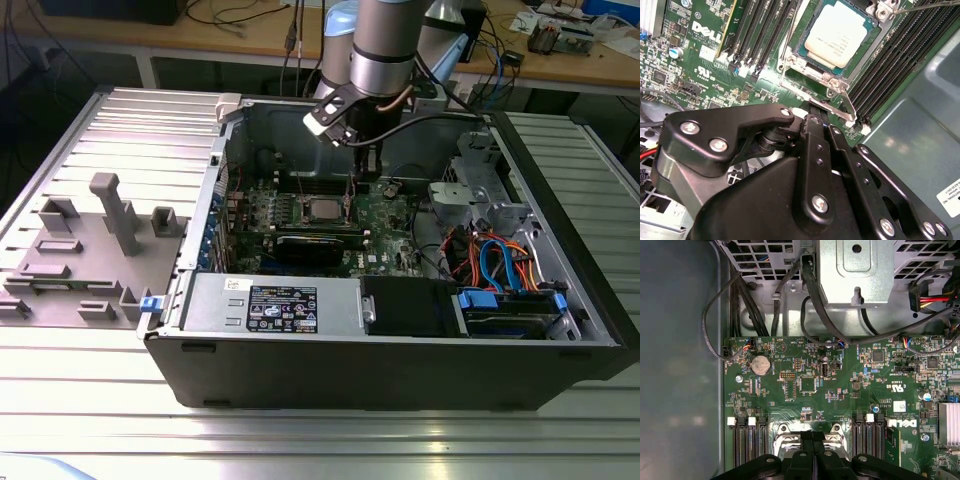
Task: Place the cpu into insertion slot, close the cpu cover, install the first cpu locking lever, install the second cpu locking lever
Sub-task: 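Close the cpu cover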
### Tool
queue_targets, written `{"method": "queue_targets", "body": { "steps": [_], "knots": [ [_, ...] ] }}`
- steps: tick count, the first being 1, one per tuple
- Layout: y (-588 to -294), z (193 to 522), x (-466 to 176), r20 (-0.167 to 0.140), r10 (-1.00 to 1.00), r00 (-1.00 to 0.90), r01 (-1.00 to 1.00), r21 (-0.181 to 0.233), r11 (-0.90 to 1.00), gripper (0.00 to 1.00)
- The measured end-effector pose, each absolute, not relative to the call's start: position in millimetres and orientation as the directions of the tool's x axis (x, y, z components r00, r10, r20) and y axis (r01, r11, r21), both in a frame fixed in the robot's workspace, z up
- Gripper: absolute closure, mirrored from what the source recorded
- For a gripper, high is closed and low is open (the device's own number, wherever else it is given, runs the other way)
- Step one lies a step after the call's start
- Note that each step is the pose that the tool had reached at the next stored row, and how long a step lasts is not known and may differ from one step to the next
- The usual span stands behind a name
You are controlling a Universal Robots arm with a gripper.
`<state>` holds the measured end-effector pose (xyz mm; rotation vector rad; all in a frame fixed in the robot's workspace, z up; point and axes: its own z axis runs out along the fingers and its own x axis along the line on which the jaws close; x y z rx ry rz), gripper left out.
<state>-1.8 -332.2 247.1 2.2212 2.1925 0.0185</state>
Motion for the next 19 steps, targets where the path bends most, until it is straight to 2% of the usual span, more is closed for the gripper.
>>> {"method": "queue_targets", "body": {
  "steps": [19],
  "knots": [
    [-332.3,247.1,-4.3,-0.006,1.0,0.013,1.0,0.023,-0.013,0.89]
  ]
}}
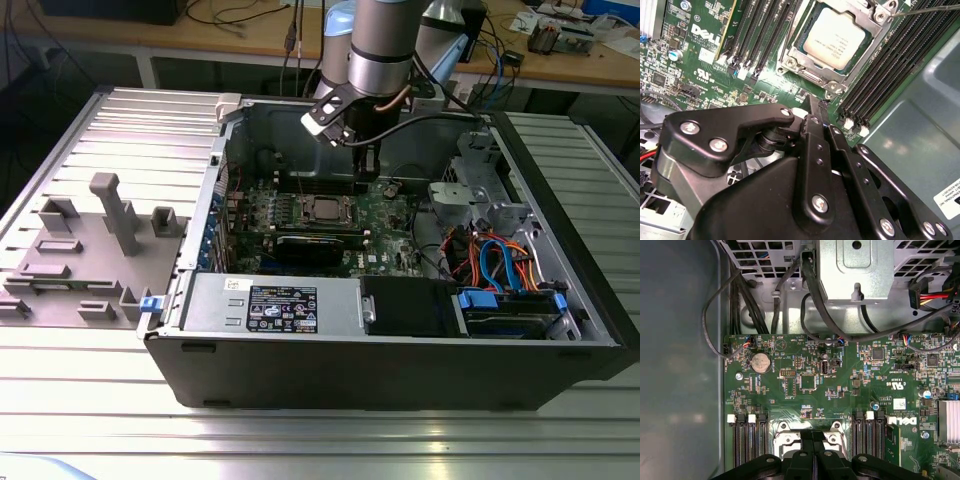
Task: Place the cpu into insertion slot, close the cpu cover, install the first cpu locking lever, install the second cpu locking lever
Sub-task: 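Close the cpu cover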
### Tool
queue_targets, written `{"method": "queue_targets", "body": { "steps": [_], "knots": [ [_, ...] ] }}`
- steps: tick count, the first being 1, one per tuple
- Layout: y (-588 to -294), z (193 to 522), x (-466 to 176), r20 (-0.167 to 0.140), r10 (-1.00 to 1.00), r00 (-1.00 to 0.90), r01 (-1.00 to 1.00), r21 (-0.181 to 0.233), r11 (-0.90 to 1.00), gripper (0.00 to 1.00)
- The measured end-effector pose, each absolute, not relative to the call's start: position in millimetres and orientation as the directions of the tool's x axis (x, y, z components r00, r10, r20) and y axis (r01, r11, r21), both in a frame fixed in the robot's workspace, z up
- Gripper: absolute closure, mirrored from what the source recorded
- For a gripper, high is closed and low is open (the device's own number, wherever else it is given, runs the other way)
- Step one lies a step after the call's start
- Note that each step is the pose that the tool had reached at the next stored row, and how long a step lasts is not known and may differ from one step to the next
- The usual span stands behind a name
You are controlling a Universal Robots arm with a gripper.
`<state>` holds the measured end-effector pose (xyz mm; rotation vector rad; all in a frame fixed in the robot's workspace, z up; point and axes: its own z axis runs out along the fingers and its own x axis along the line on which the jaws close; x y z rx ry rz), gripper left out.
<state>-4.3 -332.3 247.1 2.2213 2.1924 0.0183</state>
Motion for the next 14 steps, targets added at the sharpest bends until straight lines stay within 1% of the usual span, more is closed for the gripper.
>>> {"method": "queue_targets", "body": {
  "steps": [14],
  "knots": [
    [-332.2,244.5,-9.4,-0.006,1.0,0.013,1.0,0.022,-0.013,0.89]
  ]
}}
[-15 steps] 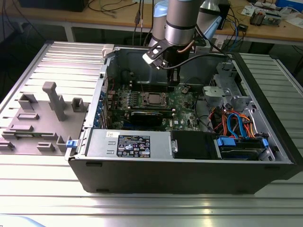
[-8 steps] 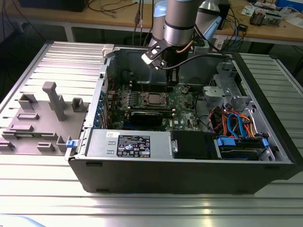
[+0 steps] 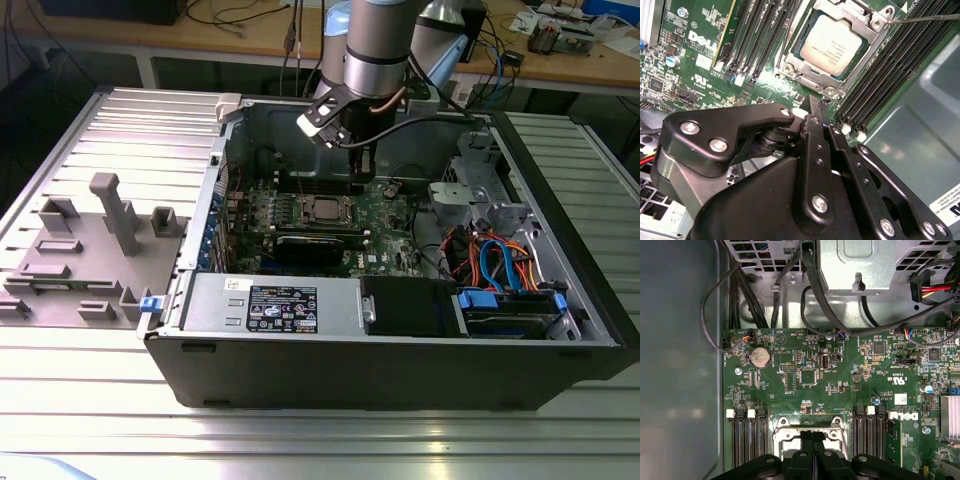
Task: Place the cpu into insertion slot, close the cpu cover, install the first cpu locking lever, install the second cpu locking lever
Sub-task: 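Close the cpu cover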
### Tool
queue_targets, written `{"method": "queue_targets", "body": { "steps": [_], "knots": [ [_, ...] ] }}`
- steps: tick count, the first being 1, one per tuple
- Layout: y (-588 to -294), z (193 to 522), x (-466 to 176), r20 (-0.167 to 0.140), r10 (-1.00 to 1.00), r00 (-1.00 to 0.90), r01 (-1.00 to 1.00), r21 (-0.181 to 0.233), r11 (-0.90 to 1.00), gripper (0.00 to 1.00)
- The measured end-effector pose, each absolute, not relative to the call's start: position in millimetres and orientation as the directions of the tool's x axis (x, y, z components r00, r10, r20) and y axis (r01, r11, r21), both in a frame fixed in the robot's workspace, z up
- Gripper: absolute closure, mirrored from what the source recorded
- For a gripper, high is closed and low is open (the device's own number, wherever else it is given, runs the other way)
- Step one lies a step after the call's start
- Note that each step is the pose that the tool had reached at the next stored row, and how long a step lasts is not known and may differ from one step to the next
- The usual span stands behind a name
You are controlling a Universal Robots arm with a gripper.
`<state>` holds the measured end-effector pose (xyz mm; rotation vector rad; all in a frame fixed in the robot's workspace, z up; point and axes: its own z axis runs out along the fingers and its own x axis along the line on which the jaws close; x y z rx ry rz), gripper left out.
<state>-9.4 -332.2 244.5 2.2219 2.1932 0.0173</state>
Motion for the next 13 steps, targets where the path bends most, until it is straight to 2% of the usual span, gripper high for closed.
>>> {"method": "queue_targets", "body": {
  "steps": [13],
  "knots": [
    [-332.3,229.7,-46.9,-0.006,1.0,0.013,1.0,0.021,-0.013,0.89]
  ]
}}
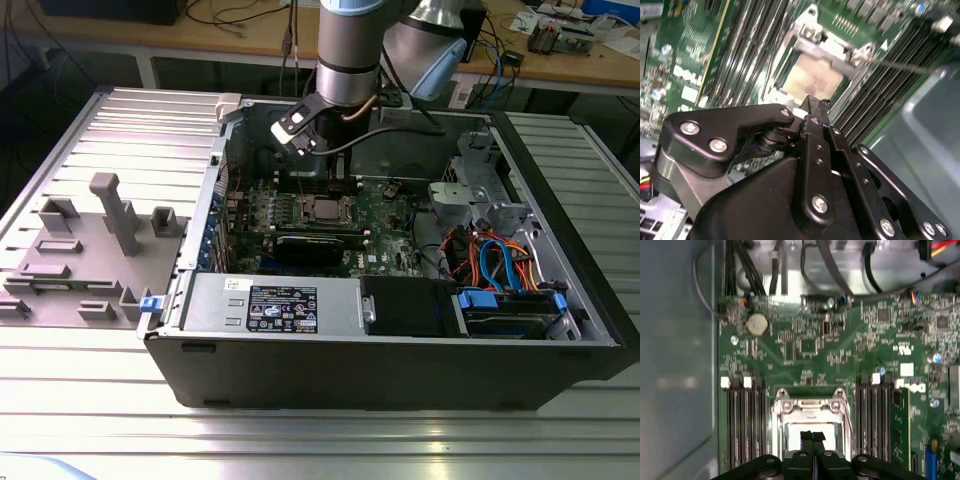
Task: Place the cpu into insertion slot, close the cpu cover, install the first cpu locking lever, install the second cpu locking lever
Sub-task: 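Close the cpu cover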
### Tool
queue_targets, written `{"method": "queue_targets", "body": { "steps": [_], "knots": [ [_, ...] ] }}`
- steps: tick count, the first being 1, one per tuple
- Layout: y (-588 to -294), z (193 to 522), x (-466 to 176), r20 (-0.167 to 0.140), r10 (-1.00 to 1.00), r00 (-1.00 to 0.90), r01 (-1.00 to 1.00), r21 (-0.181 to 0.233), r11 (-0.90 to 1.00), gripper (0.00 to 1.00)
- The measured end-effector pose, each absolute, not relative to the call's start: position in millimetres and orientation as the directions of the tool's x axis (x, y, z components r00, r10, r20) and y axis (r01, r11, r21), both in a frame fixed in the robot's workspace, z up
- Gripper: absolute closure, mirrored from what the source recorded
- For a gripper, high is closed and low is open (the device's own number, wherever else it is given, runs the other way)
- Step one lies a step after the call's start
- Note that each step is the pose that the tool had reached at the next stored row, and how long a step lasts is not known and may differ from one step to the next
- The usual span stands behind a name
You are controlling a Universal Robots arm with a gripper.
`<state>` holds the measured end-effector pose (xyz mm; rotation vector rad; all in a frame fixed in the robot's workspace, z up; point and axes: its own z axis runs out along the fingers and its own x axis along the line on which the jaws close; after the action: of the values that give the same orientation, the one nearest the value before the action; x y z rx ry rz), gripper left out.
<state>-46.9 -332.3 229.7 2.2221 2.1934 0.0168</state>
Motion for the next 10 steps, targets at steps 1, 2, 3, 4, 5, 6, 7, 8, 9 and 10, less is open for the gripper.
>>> {"method": "queue_targets", "body": {
  "steps": [1,2,3,4,5,6,7,8,9,10],
  "knots": [
    [-332.3,228.5,-50.4,-0.006,1.0,0.013,1.0,0.021,-0.013,0.89],
    [-332.3,226.4,-55.8,-0.006,1.0,0.013,1.0,0.021,-0.013,0.89],
    [-332.3,225.2,-58.1,-0.006,1.0,0.013,1.0,0.021,-0.013,0.89],
    [-332.3,223.8,-60.2,-0.006,1.0,0.013,1.0,0.021,-0.013,0.89],
    [-332.3,222.2,-62.7,-0.006,1.0,0.013,1.0,0.021,-0.013,0.89],
    [-332.3,220.9,-64.7,-0.006,1.0,0.013,1.0,0.021,-0.013,0.89],
    [-332.3,219.5,-67.0,-0.006,1.0,0.013,1.0,0.021,-0.013,0.89],
    [-332.3,218.3,-68.8,-0.005,1.0,0.013,1.0,0.021,-0.013,0.89],
    [-332.3,217.0,-70.4,-0.005,1.0,0.013,1.0,0.021,-0.013,0.89],
    [-332.3,216.0,-71.2,-0.005,1.0,0.013,1.0,0.021,-0.013,0.89]
  ]
}}
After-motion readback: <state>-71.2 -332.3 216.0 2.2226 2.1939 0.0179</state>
